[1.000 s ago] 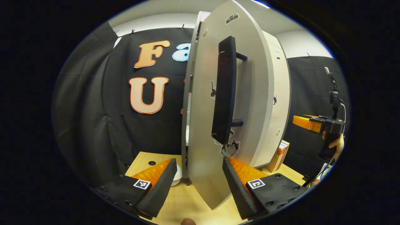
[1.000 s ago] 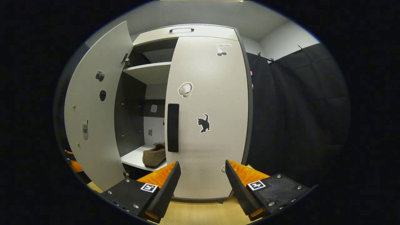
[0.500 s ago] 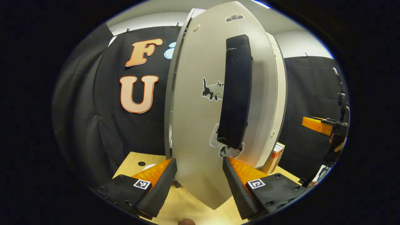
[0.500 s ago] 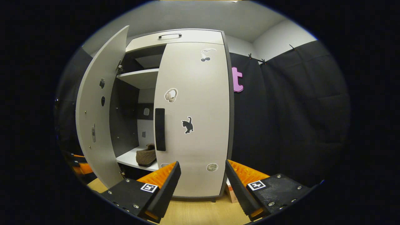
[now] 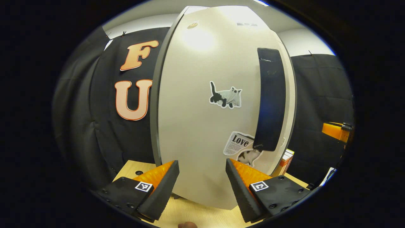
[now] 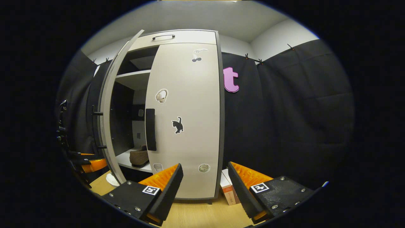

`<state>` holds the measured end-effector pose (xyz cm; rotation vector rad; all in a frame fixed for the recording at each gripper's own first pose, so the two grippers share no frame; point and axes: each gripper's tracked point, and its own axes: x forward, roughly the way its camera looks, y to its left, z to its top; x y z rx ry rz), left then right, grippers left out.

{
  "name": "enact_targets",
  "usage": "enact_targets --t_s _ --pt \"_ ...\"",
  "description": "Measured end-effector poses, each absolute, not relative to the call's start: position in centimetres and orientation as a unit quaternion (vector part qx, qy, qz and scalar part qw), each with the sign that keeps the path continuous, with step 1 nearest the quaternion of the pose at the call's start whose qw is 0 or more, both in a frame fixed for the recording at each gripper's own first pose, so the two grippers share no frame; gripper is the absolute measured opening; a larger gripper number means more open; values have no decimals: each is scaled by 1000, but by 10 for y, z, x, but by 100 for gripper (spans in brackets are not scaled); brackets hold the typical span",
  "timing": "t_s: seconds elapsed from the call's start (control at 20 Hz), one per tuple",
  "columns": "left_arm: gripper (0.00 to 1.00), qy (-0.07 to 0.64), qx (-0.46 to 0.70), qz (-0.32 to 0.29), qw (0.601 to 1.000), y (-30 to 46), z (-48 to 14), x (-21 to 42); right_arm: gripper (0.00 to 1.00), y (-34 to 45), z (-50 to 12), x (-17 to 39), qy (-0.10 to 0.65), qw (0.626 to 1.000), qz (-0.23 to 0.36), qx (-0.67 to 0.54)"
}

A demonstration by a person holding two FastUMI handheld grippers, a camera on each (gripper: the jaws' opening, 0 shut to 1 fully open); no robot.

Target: Grab one shoe with the right hand and put it into the shoe cabinet, grab the other shoe with the left hand and put it into the shoe cabinet; then close the right door with the right hand and the left door with the left hand.

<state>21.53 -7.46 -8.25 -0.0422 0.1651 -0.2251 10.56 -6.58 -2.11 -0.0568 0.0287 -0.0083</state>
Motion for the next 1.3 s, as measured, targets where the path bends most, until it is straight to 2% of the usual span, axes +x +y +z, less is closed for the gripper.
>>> enact_targets --t_s 0.35,0.45,0.5,0.95,1.05,1.3 --pt "96 93 -17 -98 991 -88 -98 245 89 -77 -27 113 19 999 -14 -32" --pt "99 93 -23 -95 991 -88 -99 248 89 -79 -30 116 22 999 -16 -34" --pt "96 93 -26 -94 991 -87 -99 246 89 -80 -32 117 24 999 -16 -34" --pt "97 86 -12 -80 993 -89 -97 245 89 -91 -44 130 40 998 -33 -29" --pt "94 84 -6 -66 994 -88 -96 241 89 -93 -43 130 41 998 -36 -28" --pt "96 82 -4 -41 996 -89 -97 244 89 -101 -40 123 42 997 -48 -32"
